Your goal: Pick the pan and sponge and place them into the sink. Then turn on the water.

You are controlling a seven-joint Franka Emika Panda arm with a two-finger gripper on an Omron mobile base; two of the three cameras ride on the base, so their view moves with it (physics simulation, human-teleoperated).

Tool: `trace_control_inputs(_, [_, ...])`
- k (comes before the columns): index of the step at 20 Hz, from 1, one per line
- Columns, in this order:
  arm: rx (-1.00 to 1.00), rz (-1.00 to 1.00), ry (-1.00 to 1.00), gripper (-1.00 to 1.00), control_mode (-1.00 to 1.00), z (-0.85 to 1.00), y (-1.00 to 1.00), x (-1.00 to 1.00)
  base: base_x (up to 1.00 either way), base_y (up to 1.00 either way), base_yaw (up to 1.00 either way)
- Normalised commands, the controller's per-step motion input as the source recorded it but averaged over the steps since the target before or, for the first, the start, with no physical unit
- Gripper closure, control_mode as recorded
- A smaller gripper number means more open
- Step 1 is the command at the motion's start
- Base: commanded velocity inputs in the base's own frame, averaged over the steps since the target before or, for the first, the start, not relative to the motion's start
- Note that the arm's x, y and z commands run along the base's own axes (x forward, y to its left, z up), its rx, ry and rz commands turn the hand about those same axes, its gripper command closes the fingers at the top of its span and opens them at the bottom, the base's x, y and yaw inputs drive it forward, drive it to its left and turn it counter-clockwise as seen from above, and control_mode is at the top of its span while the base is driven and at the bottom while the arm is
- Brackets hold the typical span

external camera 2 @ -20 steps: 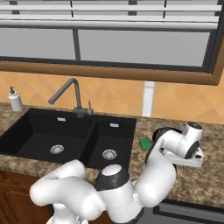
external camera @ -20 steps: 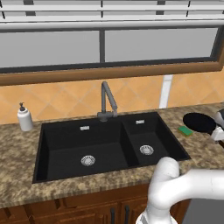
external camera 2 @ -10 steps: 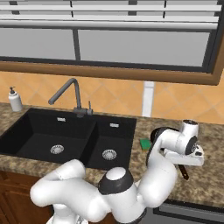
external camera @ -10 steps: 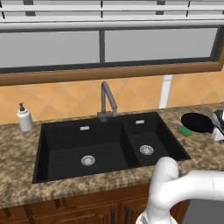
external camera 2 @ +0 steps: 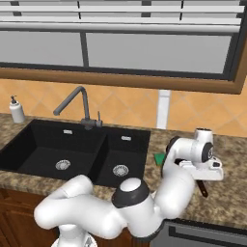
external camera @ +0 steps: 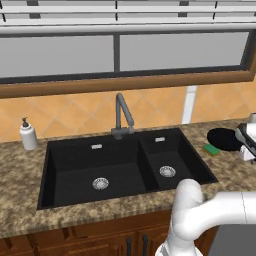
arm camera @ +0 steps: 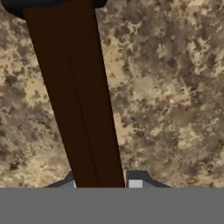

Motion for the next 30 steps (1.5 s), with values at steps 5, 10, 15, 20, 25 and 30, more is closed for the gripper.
trace_control_inputs(5, [0.13,-0.01,-0.12,1.00,-1.00,0.01,0.06,-0.47,0.00,0.00,0.00])
trace_control_inputs(10, [0.02,-0.01,-0.17,1.00,-1.00,0.34,0.59,-0.17,0.00,0.00,0.00])
trace_control_inputs(15, [-0.03,0.00,-0.17,1.00,-1.00,0.36,0.91,-0.37,0.00,0.00,0.00])
trace_control_inputs(20, [-0.14,0.00,-0.07,1.00,-1.00,0.28,1.00,-0.50,0.00,0.00,0.00])
trace_control_inputs(25, [-0.14,0.00,0.02,1.00,-1.00,0.51,1.00,-0.47,0.00,0.00,0.00])
trace_control_inputs(30, [-0.01,0.00,-0.04,1.00,-1.00,0.61,0.87,-0.35,0.00,0.00,0.00])
